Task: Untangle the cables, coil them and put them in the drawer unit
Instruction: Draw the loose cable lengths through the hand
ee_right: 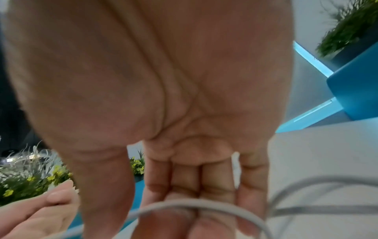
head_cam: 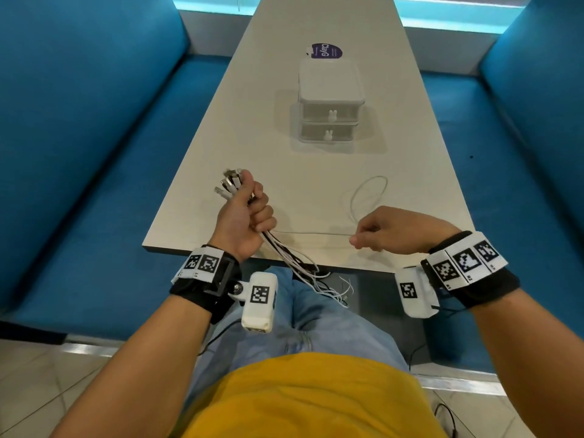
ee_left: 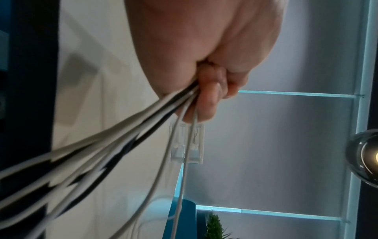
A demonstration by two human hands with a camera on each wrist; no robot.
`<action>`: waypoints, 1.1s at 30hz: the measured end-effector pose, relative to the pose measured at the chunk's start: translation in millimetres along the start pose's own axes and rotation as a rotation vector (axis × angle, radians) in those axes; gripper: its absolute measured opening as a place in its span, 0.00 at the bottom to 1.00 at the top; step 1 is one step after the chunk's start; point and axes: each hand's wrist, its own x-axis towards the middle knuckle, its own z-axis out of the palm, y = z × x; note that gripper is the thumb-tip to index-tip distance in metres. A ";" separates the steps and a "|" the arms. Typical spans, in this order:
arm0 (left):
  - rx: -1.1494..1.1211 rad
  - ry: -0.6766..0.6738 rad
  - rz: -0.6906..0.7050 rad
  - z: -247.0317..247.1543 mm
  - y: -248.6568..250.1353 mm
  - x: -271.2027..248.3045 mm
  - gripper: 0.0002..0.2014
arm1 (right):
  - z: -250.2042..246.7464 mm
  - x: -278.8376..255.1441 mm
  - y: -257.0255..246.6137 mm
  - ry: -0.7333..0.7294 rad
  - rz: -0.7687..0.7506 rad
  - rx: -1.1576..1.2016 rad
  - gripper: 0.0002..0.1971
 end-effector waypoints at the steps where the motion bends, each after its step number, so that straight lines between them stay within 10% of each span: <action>1: 0.038 -0.002 0.000 0.7 1.7 1.5 0.22 | -2.3 -1.6 -0.1 -0.015 0.017 -0.010 0.14; 8: 0.543 -0.117 0.070 31.2 -2.9 -0.9 0.05 | -5.4 -4.5 -12.2 0.334 -0.108 0.117 0.09; 15: 0.785 -0.349 0.122 76.4 -34.0 -13.7 0.10 | -2.5 -17.6 -27.8 0.500 -0.441 0.482 0.08; 27: 0.931 -0.310 0.055 73.0 -40.0 -10.5 0.07 | 9.0 -18.6 -6.7 0.641 -0.231 0.953 0.08; 33: 0.925 -0.302 0.048 71.0 -45.2 -10.7 0.10 | 8.2 -10.1 -12.1 0.655 -0.246 0.821 0.06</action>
